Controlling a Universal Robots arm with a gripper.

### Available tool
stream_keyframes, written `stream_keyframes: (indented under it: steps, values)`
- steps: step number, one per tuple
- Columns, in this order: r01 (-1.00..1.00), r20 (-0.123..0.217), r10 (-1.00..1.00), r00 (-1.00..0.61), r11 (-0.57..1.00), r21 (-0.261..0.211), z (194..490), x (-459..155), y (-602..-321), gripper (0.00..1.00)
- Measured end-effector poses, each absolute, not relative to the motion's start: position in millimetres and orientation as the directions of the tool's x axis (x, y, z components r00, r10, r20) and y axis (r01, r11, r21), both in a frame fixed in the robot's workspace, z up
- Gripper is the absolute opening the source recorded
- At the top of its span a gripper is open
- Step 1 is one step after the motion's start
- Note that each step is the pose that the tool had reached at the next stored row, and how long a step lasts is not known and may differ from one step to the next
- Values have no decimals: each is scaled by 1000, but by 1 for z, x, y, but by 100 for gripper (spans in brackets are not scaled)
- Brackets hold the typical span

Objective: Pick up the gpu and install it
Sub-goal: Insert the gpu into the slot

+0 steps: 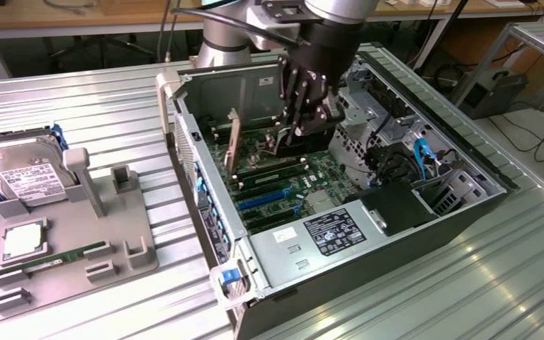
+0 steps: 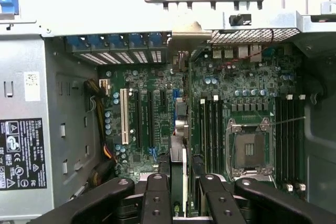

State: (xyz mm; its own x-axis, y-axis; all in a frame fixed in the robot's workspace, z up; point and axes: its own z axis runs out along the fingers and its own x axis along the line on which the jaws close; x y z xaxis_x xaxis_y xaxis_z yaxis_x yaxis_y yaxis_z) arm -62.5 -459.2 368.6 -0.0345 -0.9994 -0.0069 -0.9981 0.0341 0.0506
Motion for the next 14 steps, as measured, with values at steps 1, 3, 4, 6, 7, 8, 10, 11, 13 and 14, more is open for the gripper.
stream_keyframes:
  steps: [1, 3, 4, 6, 7, 8, 10, 11, 13, 14]
  values:
    - [-998, -7, -999, -34, 34, 51, 366, -63, -460, 26]
    - [-998, -7, -999, -32, 32, 51, 361, -63, -461, 26]
    - [-998, -7, -999, -31, 31, 50, 359, -63, -461, 26]
    - [-998, -7, -1000, -29, 29, 51, 355, -64, -462, 26]
    - [-998, -7, -1000, -28, 27, 51, 352, -64, -462, 26]
    - [-998, -7, -1000, -26, 26, 50, 350, -65, -462, 26]
    - [-998, -7, -1000, -22, 21, 51, 345, -66, -462, 26]
    - [-999, -7, -1000, -20, 20, 51, 343, -67, -462, 26]
    - [-999, -7, -1000, -15, 14, 50, 339, -68, -462, 26]
    - [-999, -7, -1000, -11, 11, 50, 337, -69, -462, 26]
